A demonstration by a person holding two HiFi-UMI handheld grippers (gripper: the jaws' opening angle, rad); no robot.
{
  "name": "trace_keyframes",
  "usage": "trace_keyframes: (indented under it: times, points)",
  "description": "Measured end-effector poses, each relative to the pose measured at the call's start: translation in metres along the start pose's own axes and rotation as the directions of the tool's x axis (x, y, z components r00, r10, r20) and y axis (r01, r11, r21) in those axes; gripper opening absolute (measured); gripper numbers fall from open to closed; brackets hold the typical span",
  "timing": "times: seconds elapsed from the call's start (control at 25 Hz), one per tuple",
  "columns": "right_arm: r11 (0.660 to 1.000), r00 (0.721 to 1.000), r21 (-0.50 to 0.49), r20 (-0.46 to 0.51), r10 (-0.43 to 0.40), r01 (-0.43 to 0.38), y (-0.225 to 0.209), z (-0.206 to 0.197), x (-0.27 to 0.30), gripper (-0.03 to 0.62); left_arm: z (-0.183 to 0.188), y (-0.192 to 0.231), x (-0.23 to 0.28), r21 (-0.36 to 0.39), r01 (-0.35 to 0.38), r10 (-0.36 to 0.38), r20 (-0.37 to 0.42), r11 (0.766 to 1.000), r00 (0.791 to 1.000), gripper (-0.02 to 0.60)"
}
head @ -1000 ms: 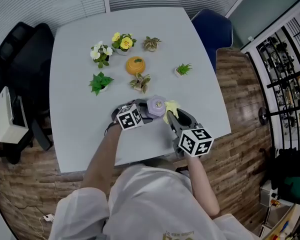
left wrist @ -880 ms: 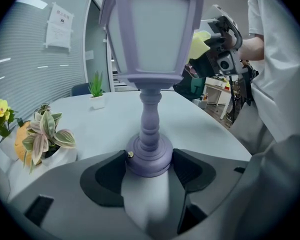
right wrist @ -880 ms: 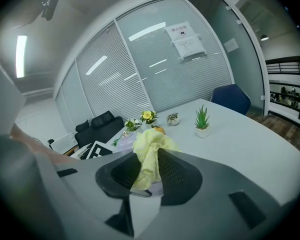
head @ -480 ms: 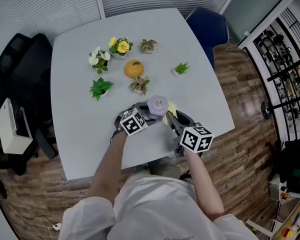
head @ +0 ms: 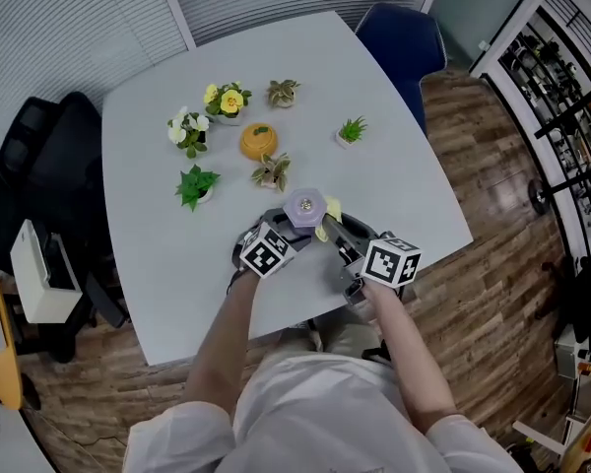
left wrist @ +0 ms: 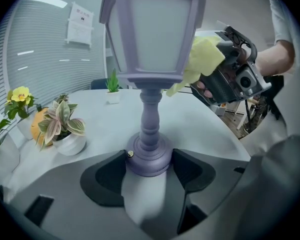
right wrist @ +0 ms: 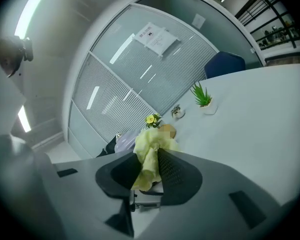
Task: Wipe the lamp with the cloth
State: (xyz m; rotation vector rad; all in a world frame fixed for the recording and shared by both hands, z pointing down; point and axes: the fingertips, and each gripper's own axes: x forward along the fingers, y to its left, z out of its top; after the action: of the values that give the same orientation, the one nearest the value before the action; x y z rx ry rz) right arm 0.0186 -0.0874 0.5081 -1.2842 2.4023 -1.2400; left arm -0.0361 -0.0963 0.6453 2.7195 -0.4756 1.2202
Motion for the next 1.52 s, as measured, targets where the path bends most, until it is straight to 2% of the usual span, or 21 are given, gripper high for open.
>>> trace_keyframes:
  times: [0.32,0.64,0.92,1.16,1.52]
  points:
    - [0.994,0.987,0.053,-0.124,0.102,-0.096,0.000,0.005,0.010,0.114,-0.001,0.004,0.002,-0.120,-0.108,0.109,0.006,0.987,0.994,0.302]
    - [0.983,0.957,0.070,-0.227,0.179,-0.167,0.000,0.007,0.016,0.112,-0.003,0.008,0.006,-0.143,-0.122,0.124,0.002,0.982,0.992,0.304]
    - [0.988,0.931,0.039,-0.332,0.155,-0.151,-0.008,-0.008,0.020,0.112,-0.003,0.007,0.006,-0.142,-0.122,0.125,0.009,0.982,0.992,0.304]
    - [0.991,0.929,0.026,-0.347,0.133,-0.132,-0.011,-0.009,0.026,0.112,-0.003,0.008,0.005,-0.138,-0.120,0.123,0.011,0.983,0.992,0.304]
    - [0.986,0.909,0.015,-0.387,0.157,-0.164,-0.010,-0.014,0.027,0.112,-0.003,0.009,0.004,-0.133,-0.133,0.136,0.017,0.982,0.991,0.304]
